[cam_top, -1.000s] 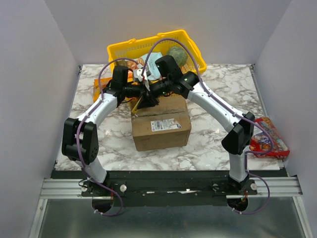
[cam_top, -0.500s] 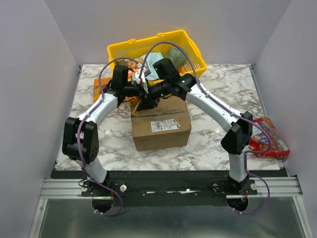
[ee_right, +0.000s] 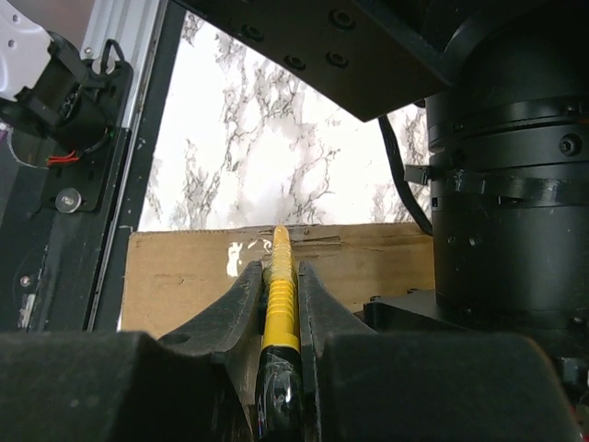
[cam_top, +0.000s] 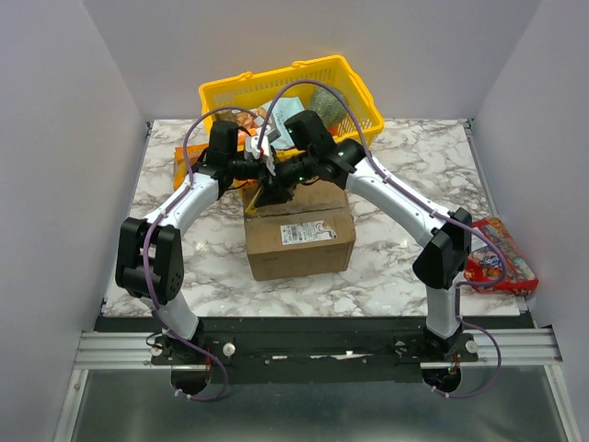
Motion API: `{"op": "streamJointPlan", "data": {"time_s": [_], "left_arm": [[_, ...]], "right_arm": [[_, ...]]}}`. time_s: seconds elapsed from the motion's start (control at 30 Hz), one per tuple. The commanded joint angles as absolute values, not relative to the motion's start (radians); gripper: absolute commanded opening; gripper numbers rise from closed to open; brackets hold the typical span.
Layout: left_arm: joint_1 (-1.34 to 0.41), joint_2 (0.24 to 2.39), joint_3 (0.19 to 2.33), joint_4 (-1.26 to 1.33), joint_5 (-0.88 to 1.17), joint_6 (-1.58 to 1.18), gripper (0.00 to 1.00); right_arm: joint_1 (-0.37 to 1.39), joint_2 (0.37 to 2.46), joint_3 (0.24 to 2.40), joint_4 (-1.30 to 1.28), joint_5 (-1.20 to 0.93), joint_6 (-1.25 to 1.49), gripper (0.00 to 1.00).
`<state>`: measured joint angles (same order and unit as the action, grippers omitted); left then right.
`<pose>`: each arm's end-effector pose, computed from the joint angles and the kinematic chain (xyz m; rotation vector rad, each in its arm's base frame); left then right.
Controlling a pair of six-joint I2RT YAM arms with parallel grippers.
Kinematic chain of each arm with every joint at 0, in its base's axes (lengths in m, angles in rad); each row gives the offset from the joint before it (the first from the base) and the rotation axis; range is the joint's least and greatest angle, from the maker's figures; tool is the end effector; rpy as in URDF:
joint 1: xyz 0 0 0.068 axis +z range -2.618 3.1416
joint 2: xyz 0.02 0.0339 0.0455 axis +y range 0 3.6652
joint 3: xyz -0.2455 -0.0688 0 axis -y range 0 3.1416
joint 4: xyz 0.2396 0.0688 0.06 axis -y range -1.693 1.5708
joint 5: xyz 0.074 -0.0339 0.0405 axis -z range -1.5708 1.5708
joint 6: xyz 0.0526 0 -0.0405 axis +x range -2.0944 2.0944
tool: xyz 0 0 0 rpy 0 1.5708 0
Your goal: Unpack the express box
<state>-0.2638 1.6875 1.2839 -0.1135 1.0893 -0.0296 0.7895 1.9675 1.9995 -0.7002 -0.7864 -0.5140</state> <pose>0.3528 -0.1436 0.2698 0.8897 1.8144 -1.3042 0.2832 0.3384 0.3387 -1.6488 1.4480 1.0271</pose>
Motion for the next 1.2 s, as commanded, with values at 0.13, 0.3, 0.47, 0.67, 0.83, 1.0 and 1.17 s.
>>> {"op": "streamJointPlan", "data": {"time_s": [0.13, 0.3, 0.47, 0.67, 0.83, 1.0, 1.17], "left_arm": [[-0.267, 1.697, 1.269, -0.137, 1.109, 0.034, 0.00], [-0.267, 1.698, 1.267, -0.133, 1.109, 0.040, 0.00], [-0.267, 1.694, 1.272, -0.133, 1.114, 0.040, 0.00], [-0.294, 1.602, 1.264, -0.005, 1.134, -0.055, 0.00], [-0.317, 1.612, 1.244, 0.049, 1.144, -0.106, 0.00], [-0.330, 1.618, 1.197, 0.002, 1.146, -0.074, 0.00], [-0.330, 1.624, 1.166, -0.061, 1.127, -0.006, 0.00]], "right_arm": [[0.756, 1.893, 1.941, -0.756, -0.715, -0.549, 0.00], [0.752, 1.868, 1.910, -0.764, -0.715, -0.554, 0.01], [0.749, 1.864, 1.905, -0.764, -0.716, -0.552, 0.00], [0.749, 1.868, 1.910, -0.761, -0.719, -0.548, 0.00], [0.749, 1.870, 1.913, -0.762, -0.718, -0.545, 0.00], [0.749, 1.861, 1.907, -0.762, -0.706, -0.543, 0.00], [0.742, 1.847, 1.888, -0.762, -0.699, -0.535, 0.00]]}}
